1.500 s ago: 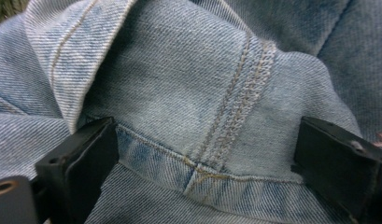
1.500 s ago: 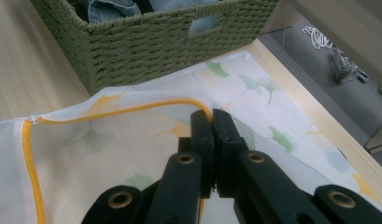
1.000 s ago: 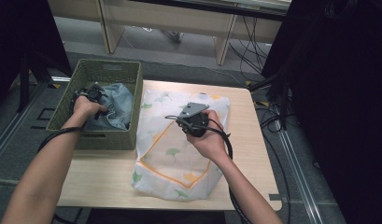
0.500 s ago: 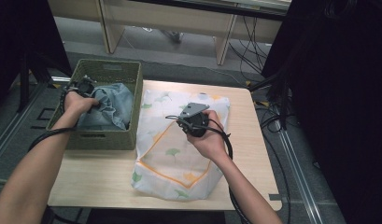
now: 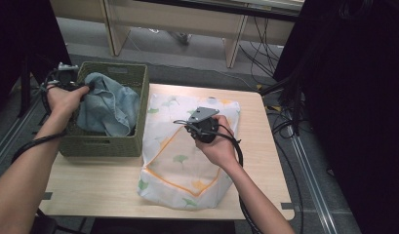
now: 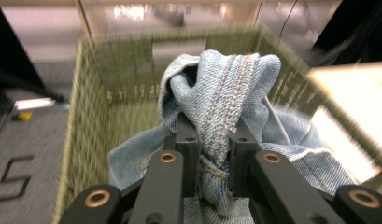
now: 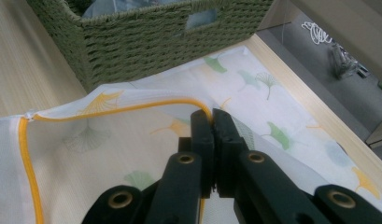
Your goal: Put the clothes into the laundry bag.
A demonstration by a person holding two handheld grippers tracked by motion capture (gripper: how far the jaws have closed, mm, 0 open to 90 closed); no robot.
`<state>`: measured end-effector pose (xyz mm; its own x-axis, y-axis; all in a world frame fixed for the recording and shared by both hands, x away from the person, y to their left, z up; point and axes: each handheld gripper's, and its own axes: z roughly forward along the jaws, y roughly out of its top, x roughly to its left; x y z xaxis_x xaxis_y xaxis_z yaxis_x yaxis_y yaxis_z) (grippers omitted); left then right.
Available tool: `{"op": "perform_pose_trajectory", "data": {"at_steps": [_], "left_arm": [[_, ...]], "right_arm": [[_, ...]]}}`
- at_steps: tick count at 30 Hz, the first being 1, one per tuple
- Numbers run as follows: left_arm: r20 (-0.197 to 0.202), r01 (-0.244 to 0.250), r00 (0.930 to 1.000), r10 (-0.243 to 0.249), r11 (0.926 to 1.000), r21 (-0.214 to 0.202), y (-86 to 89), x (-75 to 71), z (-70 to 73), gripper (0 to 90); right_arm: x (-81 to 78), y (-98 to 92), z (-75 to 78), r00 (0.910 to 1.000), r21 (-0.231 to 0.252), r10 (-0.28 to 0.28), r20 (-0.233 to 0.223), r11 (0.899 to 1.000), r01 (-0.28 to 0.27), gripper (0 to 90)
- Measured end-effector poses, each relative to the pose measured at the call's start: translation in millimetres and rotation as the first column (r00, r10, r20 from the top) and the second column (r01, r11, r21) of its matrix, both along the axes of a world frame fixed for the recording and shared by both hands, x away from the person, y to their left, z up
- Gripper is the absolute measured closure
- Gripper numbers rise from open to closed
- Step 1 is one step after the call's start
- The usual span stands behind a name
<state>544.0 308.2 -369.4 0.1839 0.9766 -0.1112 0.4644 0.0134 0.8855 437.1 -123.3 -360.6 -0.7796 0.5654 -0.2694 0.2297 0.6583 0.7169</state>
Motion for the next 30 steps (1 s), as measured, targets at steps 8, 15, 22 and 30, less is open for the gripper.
{"op": "perform_pose_trajectory", "data": {"at_steps": [8,15,22,30], "left_arm": [[0.174,0.012,0.9848,-0.001,0.9979,-0.063,2.1,-13.9,34.5,78.4],[0.248,0.039,0.9686,-0.019,0.9966,-0.072,-5.1,-21.7,54.7,78.5],[0.317,0.061,0.9480,-0.032,0.9946,-0.084,-9.1,-32.0,78.3,78.6],[0.367,0.060,0.9299,-0.024,0.9946,-0.085,-4.8,-42.6,97.3,78.6]], "right_arm": [[0.7,-0.6,-0.1,1.0000,0.001,0.001,0.007,1.000,-0.001,90.0],[0.9,-1.8,0.2,1.0000,0.009,-0.003,0.008,1.000,0.003,90.0],[0.9,-2.8,0.4,0.9999,0.022,-0.015,0.004,1.000,0.015,90.0],[0.6,-2.5,0.7,0.9998,0.024,-0.016,0.007,1.000,0.016,90.0]]}}
